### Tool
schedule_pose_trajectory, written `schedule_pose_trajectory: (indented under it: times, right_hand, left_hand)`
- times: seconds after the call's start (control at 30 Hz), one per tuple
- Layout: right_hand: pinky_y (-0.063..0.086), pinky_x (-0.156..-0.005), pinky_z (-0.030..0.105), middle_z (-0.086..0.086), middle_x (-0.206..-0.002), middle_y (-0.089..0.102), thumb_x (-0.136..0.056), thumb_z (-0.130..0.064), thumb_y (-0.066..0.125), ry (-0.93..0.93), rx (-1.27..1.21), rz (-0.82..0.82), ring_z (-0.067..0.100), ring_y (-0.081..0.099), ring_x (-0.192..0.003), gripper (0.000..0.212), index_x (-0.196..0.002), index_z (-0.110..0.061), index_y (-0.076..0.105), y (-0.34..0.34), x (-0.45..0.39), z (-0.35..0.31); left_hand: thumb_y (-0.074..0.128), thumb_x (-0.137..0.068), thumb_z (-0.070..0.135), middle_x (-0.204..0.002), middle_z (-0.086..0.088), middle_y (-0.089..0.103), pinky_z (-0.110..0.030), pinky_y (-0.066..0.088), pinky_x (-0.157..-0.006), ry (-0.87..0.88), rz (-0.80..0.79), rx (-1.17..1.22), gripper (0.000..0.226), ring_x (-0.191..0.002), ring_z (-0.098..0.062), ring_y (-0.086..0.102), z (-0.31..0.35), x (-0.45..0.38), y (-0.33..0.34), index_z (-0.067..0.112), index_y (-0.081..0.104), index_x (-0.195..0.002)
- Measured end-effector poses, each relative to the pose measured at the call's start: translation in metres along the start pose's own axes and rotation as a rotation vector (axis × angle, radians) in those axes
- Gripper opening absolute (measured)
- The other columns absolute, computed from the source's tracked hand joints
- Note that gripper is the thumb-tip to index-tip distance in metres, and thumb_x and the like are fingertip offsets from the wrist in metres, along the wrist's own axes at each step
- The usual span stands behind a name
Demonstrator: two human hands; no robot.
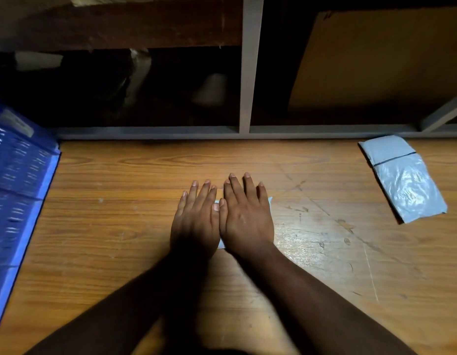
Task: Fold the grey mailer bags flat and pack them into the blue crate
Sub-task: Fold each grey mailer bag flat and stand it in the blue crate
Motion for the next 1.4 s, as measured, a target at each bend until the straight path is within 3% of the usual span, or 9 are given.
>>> schedule_pose_trajectory:
  times: [0.27, 0.4, 0.47, 0.57, 0.8, 1.17, 1.3, 1.4]
  right_hand:
    - [0.008, -0.128, 0.048, -0.001, -0.169, 0.026, -0.108, -0.041, 0.011, -0.008, -0.131, -0.038, 0.025, 0.014, -0.158, 0.062, -0.160, -0.016, 0.034, 0.002, -0.002, 0.006]
    - [0.015, -0.128, 0.042, -0.003, -0.165, 0.036, -0.112, -0.033, 0.031, -0.105, -0.396, -0.011, 0.014, 0.025, -0.155, 0.049, -0.157, -0.020, 0.040, -0.022, 0.005, 0.013]
    - [0.020, -0.126, 0.045, -0.003, -0.162, 0.042, -0.109, -0.031, 0.036, -0.197, -0.273, 0.030, 0.019, 0.030, -0.153, 0.047, -0.154, -0.021, 0.045, -0.027, 0.016, 0.010]
    - [0.017, -0.126, 0.049, -0.001, -0.164, 0.039, -0.109, -0.036, 0.027, -0.228, -0.141, -0.008, 0.022, 0.028, -0.154, 0.051, -0.156, -0.020, 0.041, -0.011, 0.029, 0.003]
    - [0.016, -0.126, 0.051, 0.007, -0.166, 0.033, -0.109, -0.032, 0.030, -0.229, -0.015, 0.059, 0.026, 0.026, -0.155, 0.053, -0.157, -0.011, 0.039, 0.000, 0.034, -0.002]
    - [0.014, -0.126, 0.051, 0.008, -0.166, 0.034, -0.109, -0.031, 0.029, -0.208, -0.007, 0.005, 0.029, 0.027, -0.154, 0.053, -0.155, -0.010, 0.041, 0.010, 0.030, -0.003]
    - [0.014, -0.127, 0.048, 0.004, -0.166, 0.034, -0.110, -0.032, 0.030, -0.242, -0.067, -0.026, 0.026, 0.027, -0.155, 0.051, -0.157, -0.014, 0.040, 0.004, 0.033, 0.000]
    - [0.005, -0.127, 0.040, 0.000, -0.169, 0.027, -0.111, -0.035, 0.029, -0.247, -0.191, -0.096, 0.020, 0.019, -0.157, 0.053, -0.161, -0.017, 0.032, -0.008, 0.032, 0.005]
  left_hand:
    - [0.022, -0.109, 0.037, -0.163, -0.004, 0.037, -0.042, 0.019, -0.127, -0.022, -0.080, 0.023, 0.055, -0.155, -0.021, 0.024, 0.000, 0.000, 0.004, 0.014, 0.048, -0.151]
    - [0.016, -0.106, 0.046, -0.167, 0.008, 0.026, -0.034, 0.014, -0.127, -0.071, -0.078, 0.302, 0.062, -0.156, -0.004, 0.009, -0.010, -0.001, -0.020, 0.020, 0.038, -0.157]
    - [0.019, -0.108, 0.040, -0.166, 0.007, 0.029, -0.034, 0.013, -0.127, 0.043, -0.032, 0.285, 0.057, -0.156, -0.005, 0.011, -0.006, 0.006, -0.034, 0.017, 0.040, -0.157]
    - [0.022, -0.110, 0.035, -0.165, 0.001, 0.031, -0.042, 0.016, -0.127, 0.182, -0.074, 0.128, 0.055, -0.156, -0.009, 0.015, 0.003, 0.021, -0.017, 0.013, 0.039, -0.157]
    - [0.031, -0.107, 0.024, -0.160, -0.011, 0.040, -0.042, 0.022, -0.126, 0.220, 0.045, -0.035, 0.051, -0.152, -0.023, 0.032, 0.009, 0.025, -0.004, 0.002, 0.046, -0.151]
    - [0.035, -0.104, 0.020, -0.153, -0.016, 0.050, -0.044, 0.031, -0.122, 0.218, 0.048, -0.096, 0.049, -0.145, -0.028, 0.045, 0.013, 0.022, 0.002, -0.001, 0.054, -0.144]
    - [0.032, -0.107, 0.025, -0.156, -0.013, 0.046, -0.044, 0.028, -0.123, 0.223, -0.038, -0.088, 0.050, -0.147, -0.026, 0.041, 0.014, 0.024, 0.000, 0.002, 0.050, -0.148]
    - [0.028, -0.107, 0.036, -0.160, -0.007, 0.042, -0.039, 0.021, -0.126, 0.219, -0.145, -0.007, 0.056, -0.150, -0.020, 0.035, 0.006, 0.023, -0.002, 0.008, 0.044, -0.153]
Point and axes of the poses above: each hand's wrist, its own x-axis away from the middle knuckle, its own y-axis out of the palm, z = x × y, the point moved 9 cm from there along -x, towards the middle knuckle
